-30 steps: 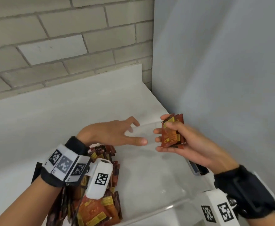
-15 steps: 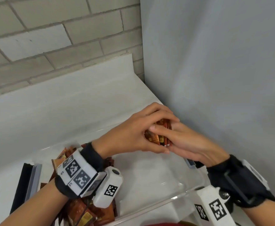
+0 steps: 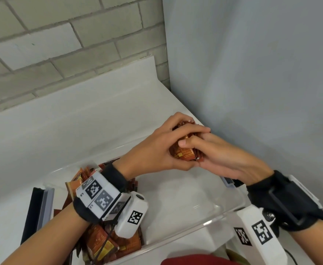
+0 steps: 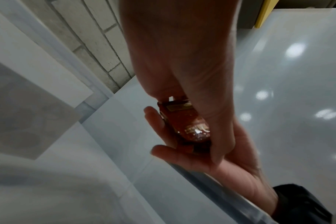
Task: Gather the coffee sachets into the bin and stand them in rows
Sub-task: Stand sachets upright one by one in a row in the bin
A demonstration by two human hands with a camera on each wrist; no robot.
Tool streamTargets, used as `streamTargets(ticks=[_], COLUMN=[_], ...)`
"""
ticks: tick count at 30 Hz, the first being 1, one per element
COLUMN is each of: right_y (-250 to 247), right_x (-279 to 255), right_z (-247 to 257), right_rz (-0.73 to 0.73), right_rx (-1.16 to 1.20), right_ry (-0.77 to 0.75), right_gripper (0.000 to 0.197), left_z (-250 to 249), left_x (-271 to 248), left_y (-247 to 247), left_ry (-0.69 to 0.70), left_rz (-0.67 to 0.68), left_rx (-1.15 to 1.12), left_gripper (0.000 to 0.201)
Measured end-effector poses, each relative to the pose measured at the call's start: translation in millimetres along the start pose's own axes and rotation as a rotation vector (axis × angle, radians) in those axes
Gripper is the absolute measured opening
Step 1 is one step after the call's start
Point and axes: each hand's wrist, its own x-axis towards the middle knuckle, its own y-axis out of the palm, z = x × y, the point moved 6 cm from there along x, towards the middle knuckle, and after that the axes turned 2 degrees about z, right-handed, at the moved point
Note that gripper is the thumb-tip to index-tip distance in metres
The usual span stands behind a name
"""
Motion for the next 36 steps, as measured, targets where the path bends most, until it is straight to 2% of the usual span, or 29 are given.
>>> streamTargets(ticks=[5,11,19,21,22,25,26,29,33,36], right_y=[2.0,0.4,-6.2,-6.5,-6.4,-10.5,-12.1,-13.7,-12.3,-12.2], right_x=[1.6,0.0,1.6,1.1,0.6,-0.1,0.0,0.8,1.2,1.8], right_z=[-0.1,0.0,-3.9,-4.1,-3.9,-2.8,-2.7,-2.3,-0.7,-1.5], right_rz=[0.011,0.019,-0.049,-0.049,-0.041,-0.051,-0.058,-0.050,-0.025,-0.023], right_rx=[0.036,0.044,0.069,0.075,0.076,0.082,0.077,0.059,0.064,0.044], right_ry=[0.004,-0.004,-0.009,-0.004,-0.007,-0.020,-0.018,-0.017,-0.037,-0.056], right_gripper=[0.023,0.018,0.022,0.034,0.036,0.034,0.035,0.036,0.033,0.030], left_z=[-1.5,3.2,9.6,9.8,10.6,17.6,21.5,27.9,24.1,21.5], left_x=[-1.9,-3.8,-6.5,-7.6,-8.6,-11.8,-13.5,-18.5,-18.8,-16.3], left_y=[-2.0,-1.6,-4.5,-15.4,-22.1,-43.2,-49.7,-61.3,-56.6,-51.0], left_ry=[0.004,-0.098,-0.118,-0.142,-0.157,-0.166,-0.156,-0.144,-0.118,-0.112], left_rz=[-0.017,0.031,0.083,0.055,0.032,-0.060,-0.081,-0.039,0.087,0.087], left_rx=[0.014,-0.101,-0.214,-0.225,-0.222,-0.252,-0.286,-0.315,-0.388,-0.424], left_gripper=[0.065,0.102,0.117,0.109,0.096,0.043,0.036,0.052,0.026,0.025])
